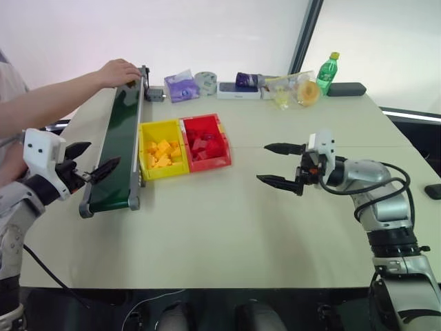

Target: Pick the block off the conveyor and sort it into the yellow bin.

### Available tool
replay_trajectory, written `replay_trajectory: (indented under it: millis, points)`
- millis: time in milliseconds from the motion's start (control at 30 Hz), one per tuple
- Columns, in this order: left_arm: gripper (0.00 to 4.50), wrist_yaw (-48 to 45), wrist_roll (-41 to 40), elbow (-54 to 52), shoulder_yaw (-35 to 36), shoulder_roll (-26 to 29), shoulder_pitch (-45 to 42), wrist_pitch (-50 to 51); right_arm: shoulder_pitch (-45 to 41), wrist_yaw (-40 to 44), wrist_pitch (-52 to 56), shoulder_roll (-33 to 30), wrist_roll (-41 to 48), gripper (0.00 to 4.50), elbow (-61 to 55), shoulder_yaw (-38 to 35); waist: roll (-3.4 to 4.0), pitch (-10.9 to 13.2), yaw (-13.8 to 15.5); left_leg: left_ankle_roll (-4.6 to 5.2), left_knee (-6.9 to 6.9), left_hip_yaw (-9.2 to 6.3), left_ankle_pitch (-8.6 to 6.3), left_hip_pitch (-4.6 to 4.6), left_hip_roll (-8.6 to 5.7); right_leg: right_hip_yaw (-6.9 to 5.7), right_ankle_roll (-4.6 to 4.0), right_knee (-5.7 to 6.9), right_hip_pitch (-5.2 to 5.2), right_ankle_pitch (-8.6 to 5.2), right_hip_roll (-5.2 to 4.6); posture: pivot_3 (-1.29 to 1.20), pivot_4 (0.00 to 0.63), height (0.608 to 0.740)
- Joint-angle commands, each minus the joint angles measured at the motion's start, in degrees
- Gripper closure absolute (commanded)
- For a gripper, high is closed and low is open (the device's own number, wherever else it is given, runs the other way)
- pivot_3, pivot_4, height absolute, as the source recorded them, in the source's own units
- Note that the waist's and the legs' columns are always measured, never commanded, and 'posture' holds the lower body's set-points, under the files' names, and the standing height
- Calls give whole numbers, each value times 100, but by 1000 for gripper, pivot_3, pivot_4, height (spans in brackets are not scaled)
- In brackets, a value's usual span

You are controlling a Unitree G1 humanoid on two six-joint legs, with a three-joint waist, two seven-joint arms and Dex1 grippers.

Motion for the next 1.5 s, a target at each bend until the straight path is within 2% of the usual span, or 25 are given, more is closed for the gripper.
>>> replay_trajectory:
  millis: [33, 1500]
  points:
    - [59, -17, -82, -198, 155, -5, 14, -122, -144, 19, -91, 4, 45, 0, -71, -39, 0, 0, 0, 0, 0, 0, 0, 0, 0, 0, 0, 0, 0, 0, 0, 0, 150, 740]
    - [59, 67, -290, -157, 322, 56, 101, -54, -226, 76, -198, 37, 24, 0, 84, -18, 0, 0, 0, 0, 0, 0, 0, 0, 0, 0, 0, 0, 0, 0, 0, 0, 150, 740]
